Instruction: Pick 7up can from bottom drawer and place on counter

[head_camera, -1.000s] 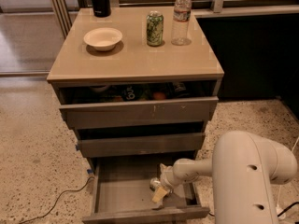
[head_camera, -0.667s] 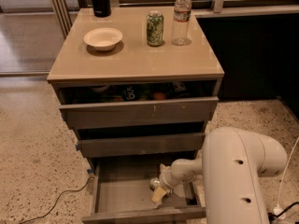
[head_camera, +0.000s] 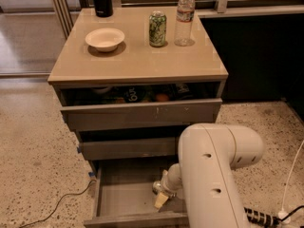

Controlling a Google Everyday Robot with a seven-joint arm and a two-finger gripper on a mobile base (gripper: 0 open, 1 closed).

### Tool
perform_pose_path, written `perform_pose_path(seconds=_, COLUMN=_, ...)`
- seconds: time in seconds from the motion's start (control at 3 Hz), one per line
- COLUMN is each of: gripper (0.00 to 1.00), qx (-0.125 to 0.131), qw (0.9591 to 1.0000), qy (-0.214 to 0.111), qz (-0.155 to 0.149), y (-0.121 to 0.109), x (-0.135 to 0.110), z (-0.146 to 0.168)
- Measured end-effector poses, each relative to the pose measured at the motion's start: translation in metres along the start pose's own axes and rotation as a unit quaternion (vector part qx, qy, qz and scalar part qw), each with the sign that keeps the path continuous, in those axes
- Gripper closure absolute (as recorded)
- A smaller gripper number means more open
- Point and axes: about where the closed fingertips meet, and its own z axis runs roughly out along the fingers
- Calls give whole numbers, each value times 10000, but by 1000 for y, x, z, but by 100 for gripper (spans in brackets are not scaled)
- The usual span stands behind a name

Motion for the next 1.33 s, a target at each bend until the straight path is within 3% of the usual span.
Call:
perform_pose_path(seconds=0.67, gripper=0, qx=-118, qw=9998, qy=-44, qz=131, y=-2, x=20, z=24)
perform_pose_path(seconds=1.33, gripper=0, qx=-198, qw=9984, qy=-384, qz=364, y=-9, x=39, z=38)
